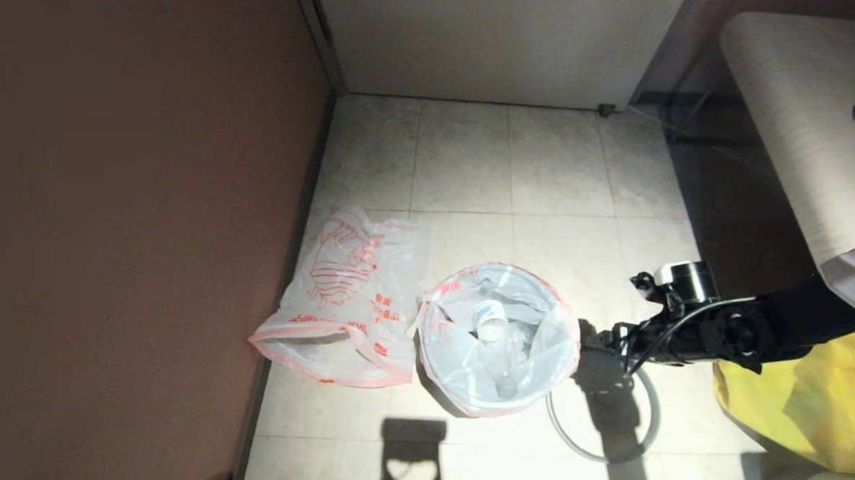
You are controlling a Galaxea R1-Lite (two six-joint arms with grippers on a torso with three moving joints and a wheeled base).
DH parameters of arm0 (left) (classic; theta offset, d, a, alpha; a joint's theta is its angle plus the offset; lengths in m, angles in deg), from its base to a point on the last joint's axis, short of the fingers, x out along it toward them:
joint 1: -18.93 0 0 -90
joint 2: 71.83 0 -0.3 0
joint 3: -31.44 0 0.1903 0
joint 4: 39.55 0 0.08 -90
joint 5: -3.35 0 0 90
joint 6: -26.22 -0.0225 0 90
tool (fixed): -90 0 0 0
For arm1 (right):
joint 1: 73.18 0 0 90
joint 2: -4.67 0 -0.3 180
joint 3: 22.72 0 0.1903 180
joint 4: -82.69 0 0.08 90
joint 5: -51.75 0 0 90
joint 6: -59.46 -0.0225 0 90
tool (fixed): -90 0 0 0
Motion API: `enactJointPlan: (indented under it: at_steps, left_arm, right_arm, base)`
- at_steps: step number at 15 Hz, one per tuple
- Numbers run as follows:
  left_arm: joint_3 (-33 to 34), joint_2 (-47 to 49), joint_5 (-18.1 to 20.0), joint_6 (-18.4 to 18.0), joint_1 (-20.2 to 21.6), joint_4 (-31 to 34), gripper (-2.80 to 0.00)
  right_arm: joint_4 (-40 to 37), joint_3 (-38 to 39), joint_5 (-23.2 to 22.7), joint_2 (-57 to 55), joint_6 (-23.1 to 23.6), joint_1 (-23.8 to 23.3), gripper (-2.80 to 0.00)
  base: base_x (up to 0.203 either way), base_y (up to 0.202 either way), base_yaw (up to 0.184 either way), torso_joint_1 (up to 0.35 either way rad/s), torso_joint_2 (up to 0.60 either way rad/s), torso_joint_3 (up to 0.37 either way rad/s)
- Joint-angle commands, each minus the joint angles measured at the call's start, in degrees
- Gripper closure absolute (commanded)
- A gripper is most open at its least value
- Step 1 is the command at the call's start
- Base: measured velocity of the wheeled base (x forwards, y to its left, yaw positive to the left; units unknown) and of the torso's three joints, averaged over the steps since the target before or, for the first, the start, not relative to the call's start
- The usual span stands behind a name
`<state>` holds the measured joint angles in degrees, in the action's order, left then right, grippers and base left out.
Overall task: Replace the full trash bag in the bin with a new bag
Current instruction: Place the trash bag on the floor
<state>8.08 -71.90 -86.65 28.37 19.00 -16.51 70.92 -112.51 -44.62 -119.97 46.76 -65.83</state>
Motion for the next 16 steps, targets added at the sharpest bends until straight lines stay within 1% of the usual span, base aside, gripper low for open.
enactJointPlan:
  at_steps: [1, 7, 12, 16]
  left_arm:
    - [0.00, -0.01, 0.00, 0.04, 0.01, -0.02, 0.00]
    - [0.05, -0.01, 0.00, 0.04, 0.01, -0.03, 0.00]
    - [0.00, -0.01, 0.00, 0.04, 0.01, -0.02, 0.00]
    - [0.08, -0.01, 0.00, 0.04, 0.01, -0.02, 0.00]
  right_arm:
    - [0.10, 0.43, -0.02, -0.72, -0.04, 0.75, -2.80]
    - [0.18, 2.15, -0.24, 1.83, -0.12, 1.53, -2.80]
    - [0.89, 2.18, -0.23, 0.71, -0.05, 3.01, -2.80]
    - [0.98, 0.93, 0.73, -0.71, 0.05, 3.20, -2.80]
  base:
    - [0.000, 0.000, 0.000, 0.000, 0.00, 0.000]
    - [0.000, 0.000, 0.000, 0.000, 0.00, 0.000]
    - [0.000, 0.000, 0.000, 0.000, 0.00, 0.000]
    - [0.000, 0.000, 0.000, 0.000, 0.00, 0.000]
